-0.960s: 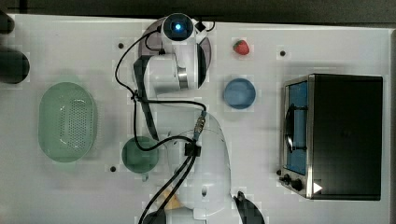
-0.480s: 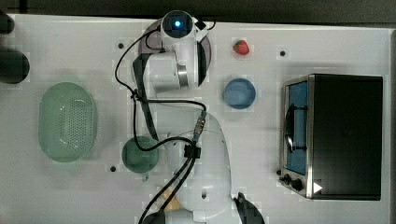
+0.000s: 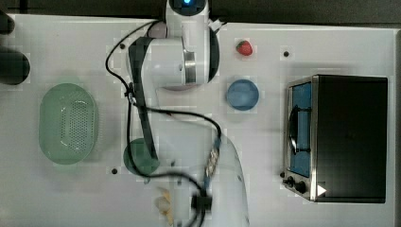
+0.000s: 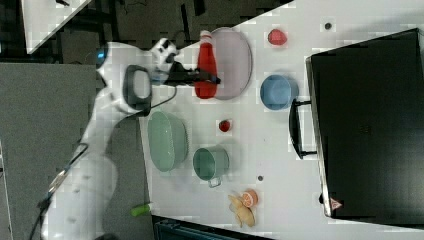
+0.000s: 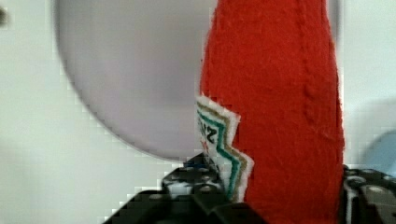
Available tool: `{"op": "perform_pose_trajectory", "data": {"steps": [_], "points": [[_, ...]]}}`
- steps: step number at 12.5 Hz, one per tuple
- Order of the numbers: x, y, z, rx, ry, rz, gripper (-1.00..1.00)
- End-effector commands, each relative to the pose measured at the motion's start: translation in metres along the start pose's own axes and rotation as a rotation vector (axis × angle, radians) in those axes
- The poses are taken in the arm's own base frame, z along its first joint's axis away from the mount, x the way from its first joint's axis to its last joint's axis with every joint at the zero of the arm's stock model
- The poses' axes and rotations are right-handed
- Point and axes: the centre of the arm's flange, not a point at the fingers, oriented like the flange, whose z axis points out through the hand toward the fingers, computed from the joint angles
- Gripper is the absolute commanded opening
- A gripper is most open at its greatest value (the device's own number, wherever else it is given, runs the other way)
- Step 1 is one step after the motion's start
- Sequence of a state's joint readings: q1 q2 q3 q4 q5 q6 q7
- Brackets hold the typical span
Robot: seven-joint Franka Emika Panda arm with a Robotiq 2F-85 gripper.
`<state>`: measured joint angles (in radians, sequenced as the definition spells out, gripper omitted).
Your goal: Pick ketchup from plate and place it on table.
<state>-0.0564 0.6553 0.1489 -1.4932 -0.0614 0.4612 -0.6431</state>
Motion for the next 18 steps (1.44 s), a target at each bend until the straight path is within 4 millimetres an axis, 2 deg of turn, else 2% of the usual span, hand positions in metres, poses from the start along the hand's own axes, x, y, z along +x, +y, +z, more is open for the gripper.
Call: {"op": "perform_pose_trajectory", "data": {"steps": [1, 4, 7, 11, 18], "points": [[-0.017, 0.047, -0.114, -0.016, 0.128, 0.066, 0.15], [-0.054, 0.068, -0.135, -0.031, 0.117, 0.1, 0.15], [-0.095, 0.082, -0.12, -0.048, 0.057, 0.123, 0.15], [-0.14, 0.098, -0.066, -0.06, -0.018, 0.171, 0.15], [-0.178, 0.096, 0.059, -0.025, 0.077, 0.241, 0.15]]}}
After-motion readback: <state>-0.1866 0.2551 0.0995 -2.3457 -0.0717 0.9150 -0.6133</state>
